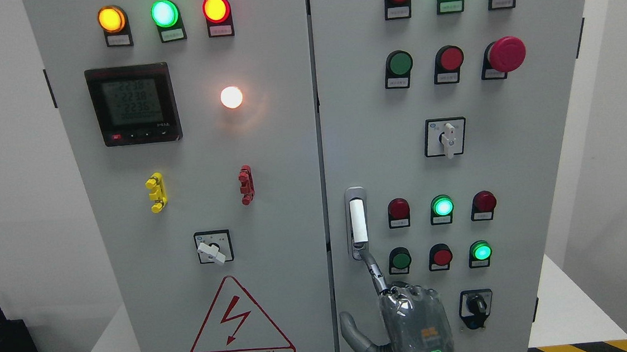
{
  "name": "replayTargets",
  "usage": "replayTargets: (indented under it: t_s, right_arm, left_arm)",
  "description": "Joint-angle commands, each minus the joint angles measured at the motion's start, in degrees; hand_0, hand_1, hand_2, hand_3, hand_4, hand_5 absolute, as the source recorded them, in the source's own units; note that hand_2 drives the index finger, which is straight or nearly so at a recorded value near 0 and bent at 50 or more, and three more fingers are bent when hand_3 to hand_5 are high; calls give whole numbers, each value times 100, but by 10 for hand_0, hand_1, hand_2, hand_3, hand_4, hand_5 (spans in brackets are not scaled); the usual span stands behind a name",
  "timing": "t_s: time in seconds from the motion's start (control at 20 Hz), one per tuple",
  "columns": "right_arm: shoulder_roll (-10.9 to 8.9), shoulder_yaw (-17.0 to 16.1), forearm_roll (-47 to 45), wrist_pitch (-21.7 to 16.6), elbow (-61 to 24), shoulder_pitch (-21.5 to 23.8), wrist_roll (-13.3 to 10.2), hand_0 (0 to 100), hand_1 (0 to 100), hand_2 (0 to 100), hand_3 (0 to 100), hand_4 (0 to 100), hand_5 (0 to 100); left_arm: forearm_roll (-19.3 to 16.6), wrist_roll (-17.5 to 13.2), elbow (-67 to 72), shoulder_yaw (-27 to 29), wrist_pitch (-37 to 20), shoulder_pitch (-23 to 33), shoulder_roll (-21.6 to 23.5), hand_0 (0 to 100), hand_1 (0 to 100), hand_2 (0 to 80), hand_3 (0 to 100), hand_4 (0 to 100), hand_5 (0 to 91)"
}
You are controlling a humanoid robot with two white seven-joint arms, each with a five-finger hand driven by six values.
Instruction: Release door handle
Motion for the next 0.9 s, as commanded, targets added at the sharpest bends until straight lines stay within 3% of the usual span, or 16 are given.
replayTargets:
  t_s: [0.0,0.55,0.65,0.8,0.85]
  right_arm:
    - [-2,-17,-8,-53,-189,77,-20,392,256,0,945,883,966]
    - [7,-35,-26,-132,-559,543,-11,450,250,0,901,828,904]
    - [7,-35,-26,-141,-638,622,-11,468,242,107,879,800,850]
    - [16,-35,-35,-159,-743,693,-11,498,222,435,829,739,738]
    - [16,-35,-35,-167,-770,702,-11,503,216,472,823,726,723]
  left_arm:
    - [0,-3,97,62,5,0,0,120,389,0,0,0,0]
    - [0,-3,97,62,5,0,0,120,389,0,0,0,0]
    - [0,-3,97,62,-4,0,0,120,389,0,0,0,0]
    - [0,-3,97,62,-4,0,0,120,389,0,0,0,0]
    - [0,-3,97,62,-4,0,0,120,389,0,0,0,0]
